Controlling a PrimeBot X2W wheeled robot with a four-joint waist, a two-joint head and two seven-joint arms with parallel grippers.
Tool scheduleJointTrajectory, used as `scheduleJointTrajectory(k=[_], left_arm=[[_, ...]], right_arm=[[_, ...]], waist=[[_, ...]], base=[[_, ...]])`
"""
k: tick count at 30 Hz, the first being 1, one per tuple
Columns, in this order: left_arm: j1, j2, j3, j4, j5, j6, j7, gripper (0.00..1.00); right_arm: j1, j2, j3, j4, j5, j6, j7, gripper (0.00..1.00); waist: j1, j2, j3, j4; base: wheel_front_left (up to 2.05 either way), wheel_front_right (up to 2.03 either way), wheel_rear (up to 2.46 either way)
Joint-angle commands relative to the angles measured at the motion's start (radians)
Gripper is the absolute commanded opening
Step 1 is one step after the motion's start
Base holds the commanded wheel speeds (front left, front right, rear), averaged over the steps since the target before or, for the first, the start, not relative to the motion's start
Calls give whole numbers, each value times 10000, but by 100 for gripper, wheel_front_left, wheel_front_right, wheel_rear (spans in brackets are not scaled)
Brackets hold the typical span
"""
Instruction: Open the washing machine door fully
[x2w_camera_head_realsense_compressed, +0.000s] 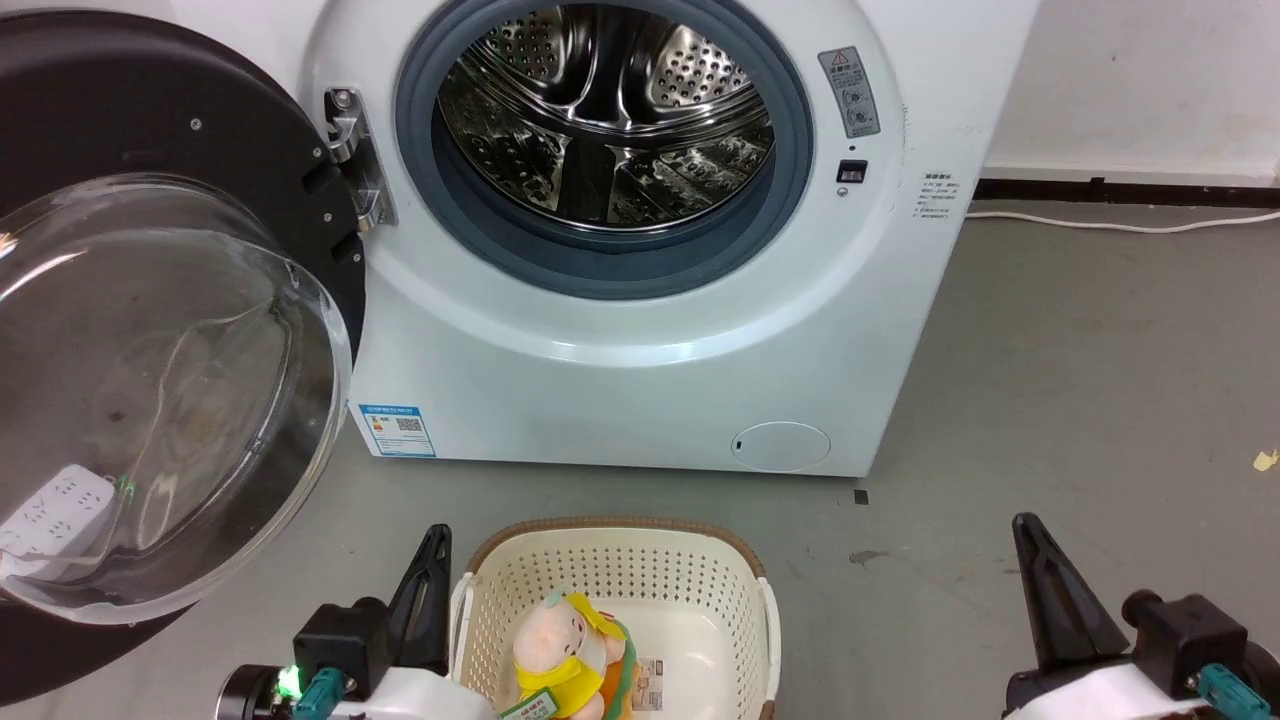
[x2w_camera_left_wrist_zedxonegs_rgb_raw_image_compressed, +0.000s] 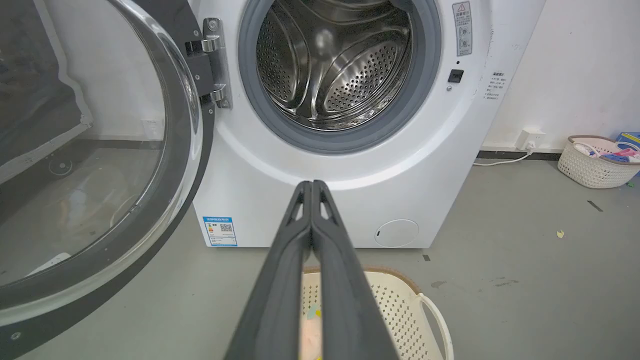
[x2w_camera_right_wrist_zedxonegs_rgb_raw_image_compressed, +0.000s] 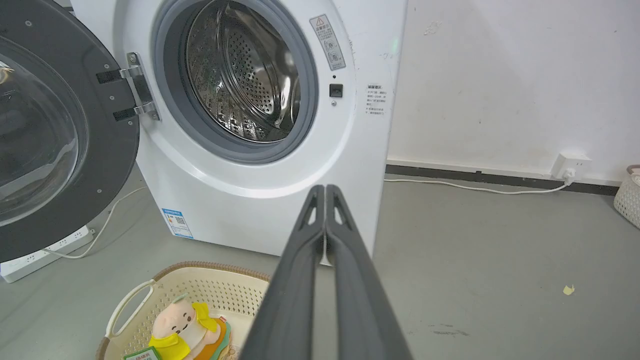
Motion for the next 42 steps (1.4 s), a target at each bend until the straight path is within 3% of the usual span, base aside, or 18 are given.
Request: scheduleJointTrajectory(k=[1, 42], left_arm=[[-73, -1, 61, -78, 75, -22, 29, 0], [-143, -40, 566, -525, 658, -41, 867, 0]], right_arm=[[-143, 20, 18, -59, -49, 4, 33, 0], [-393, 39, 144, -139, -451, 7, 874, 0]], waist=[[0, -1, 0, -1], [0, -1, -23, -58]], base=[[0, 0, 0], [0, 0, 0]])
